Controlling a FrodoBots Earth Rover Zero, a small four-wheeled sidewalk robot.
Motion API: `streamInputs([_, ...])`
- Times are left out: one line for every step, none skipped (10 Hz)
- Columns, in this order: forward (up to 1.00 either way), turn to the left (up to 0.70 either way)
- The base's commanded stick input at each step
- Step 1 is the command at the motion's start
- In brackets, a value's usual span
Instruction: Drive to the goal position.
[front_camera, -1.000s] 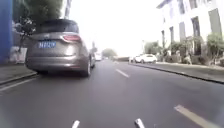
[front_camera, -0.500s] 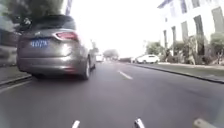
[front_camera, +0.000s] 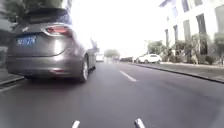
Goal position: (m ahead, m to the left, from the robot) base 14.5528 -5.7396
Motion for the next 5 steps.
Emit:
streamInputs([0.70,-0.14])
streamInputs([0.70,-0.14])
streamInputs([0.70,-0.14])
streamInputs([0.70,-0.10])
streamInputs([0.70,0.00])
